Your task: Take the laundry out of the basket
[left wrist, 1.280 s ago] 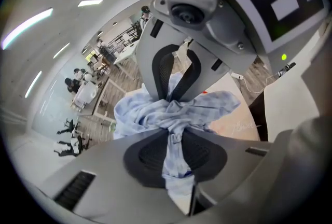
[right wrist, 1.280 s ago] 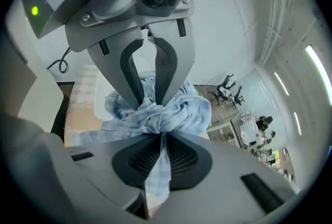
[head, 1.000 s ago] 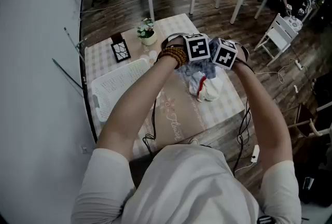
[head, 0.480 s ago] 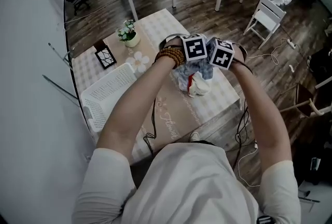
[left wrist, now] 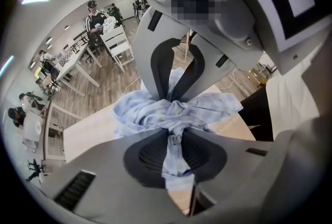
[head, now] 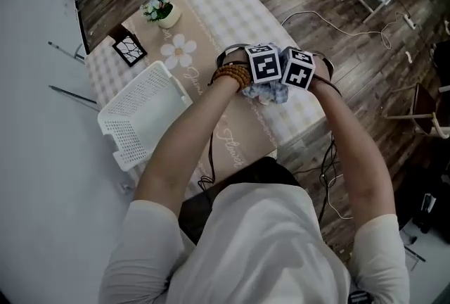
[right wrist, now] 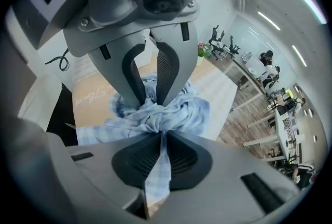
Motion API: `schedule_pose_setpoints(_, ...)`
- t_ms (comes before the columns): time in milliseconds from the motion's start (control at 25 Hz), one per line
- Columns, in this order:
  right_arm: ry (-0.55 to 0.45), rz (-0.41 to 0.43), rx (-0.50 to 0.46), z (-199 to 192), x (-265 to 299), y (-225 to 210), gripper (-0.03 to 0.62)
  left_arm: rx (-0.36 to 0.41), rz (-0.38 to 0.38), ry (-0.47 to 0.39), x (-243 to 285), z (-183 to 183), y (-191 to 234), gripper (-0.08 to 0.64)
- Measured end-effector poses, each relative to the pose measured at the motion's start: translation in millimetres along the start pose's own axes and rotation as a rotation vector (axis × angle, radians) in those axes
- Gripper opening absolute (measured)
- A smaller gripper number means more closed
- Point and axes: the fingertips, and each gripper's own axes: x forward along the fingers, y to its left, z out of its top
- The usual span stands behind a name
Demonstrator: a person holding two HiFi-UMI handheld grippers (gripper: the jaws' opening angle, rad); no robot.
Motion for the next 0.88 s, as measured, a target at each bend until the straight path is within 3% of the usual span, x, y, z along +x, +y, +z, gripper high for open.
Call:
schedule_pose_setpoints(280,0.018,0.102,0.010,-31,80,24,0.055,-0.075,-0.110,-0.004,81,-20,-10,0.092)
schedule_pose_setpoints(440,0.041,0.138,-0.003,-54,116,34,0.055,-0.029,-0.139,-0.005,112,-15,-16,0.092)
schedule_pose_setpoints(680,-0.012,0.167,0.055,-60,132,31,0.055,0.052,-0.175,0.057,124,-13,-13,0.091)
schedule_pose_setpoints(880,-0.045,0.155,0.110,-61,125,31,0.058,-0.009,-0.142,-0.007,117,-11,-15,0.103)
